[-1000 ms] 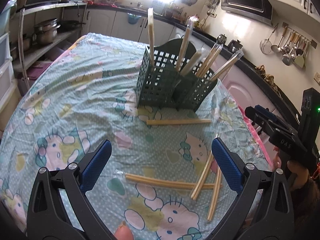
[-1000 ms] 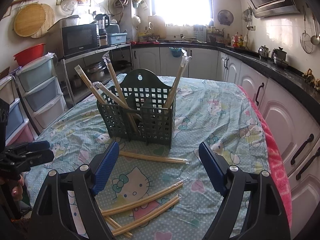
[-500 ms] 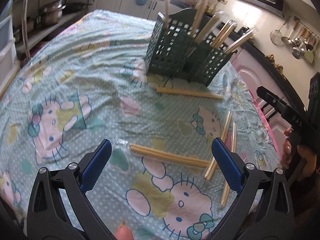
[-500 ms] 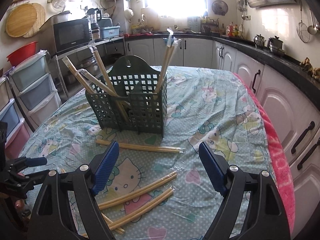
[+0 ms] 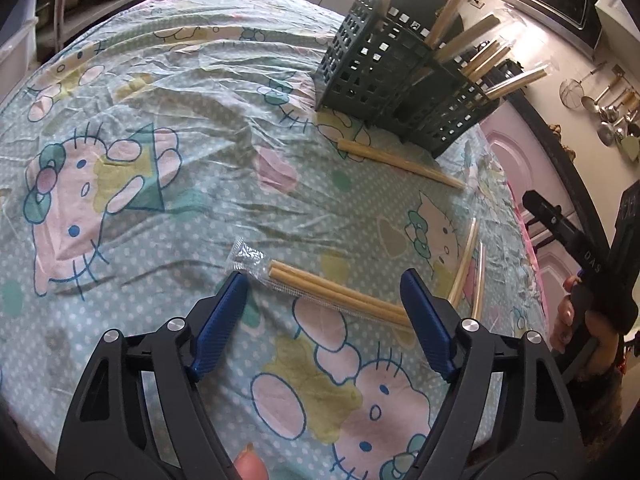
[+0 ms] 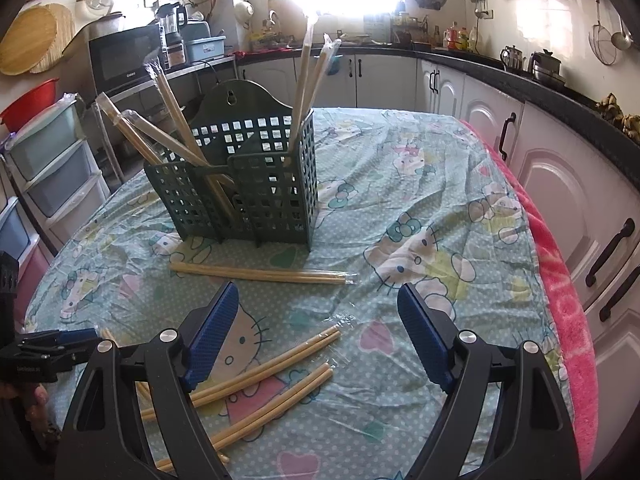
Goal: Organize utensils
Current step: 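Close the left tool on a wrapped chopstick pair while the right tool grasps a chopstick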
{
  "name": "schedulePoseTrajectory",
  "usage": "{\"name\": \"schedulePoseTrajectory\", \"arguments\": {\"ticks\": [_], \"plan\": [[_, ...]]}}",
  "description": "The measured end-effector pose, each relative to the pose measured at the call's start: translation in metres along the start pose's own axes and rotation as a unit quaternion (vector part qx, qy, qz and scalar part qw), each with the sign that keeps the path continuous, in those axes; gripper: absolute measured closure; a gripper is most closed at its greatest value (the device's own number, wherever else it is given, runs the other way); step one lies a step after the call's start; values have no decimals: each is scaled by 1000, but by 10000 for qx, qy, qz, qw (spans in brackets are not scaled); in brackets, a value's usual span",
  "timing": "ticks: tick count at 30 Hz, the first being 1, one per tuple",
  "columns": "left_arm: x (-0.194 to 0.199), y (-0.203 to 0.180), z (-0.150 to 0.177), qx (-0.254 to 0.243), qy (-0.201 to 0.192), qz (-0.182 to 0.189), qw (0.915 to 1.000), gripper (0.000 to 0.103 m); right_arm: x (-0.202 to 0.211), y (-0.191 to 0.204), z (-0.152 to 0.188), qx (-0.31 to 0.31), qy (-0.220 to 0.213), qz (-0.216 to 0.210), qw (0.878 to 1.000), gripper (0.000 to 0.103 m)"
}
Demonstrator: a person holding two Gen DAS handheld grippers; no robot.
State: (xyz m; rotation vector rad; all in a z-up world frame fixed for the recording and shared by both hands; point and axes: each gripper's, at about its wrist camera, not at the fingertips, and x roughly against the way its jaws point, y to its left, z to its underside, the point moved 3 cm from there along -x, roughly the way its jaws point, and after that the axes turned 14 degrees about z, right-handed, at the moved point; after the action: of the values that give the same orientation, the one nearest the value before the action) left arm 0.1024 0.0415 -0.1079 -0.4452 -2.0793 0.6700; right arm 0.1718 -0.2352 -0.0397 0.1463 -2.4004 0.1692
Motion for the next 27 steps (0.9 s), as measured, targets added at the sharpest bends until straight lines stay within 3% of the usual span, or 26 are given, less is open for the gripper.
{"name": "schedulePoseTrajectory", "arguments": {"ticks": [5, 14, 27], "plan": [[-3, 2, -6, 37, -67, -6, 10000, 35, -12, 1, 5, 32, 234, -24, 9997, 24], [-4, 11, -14, 95, -199, -200, 9996, 57, -40, -4, 17, -123, 701, -82, 9974, 24], [-7, 19, -23, 143, -293, -267, 9991, 73, -68, -7, 18, -563, 1173, -378, 9908, 47]]}}
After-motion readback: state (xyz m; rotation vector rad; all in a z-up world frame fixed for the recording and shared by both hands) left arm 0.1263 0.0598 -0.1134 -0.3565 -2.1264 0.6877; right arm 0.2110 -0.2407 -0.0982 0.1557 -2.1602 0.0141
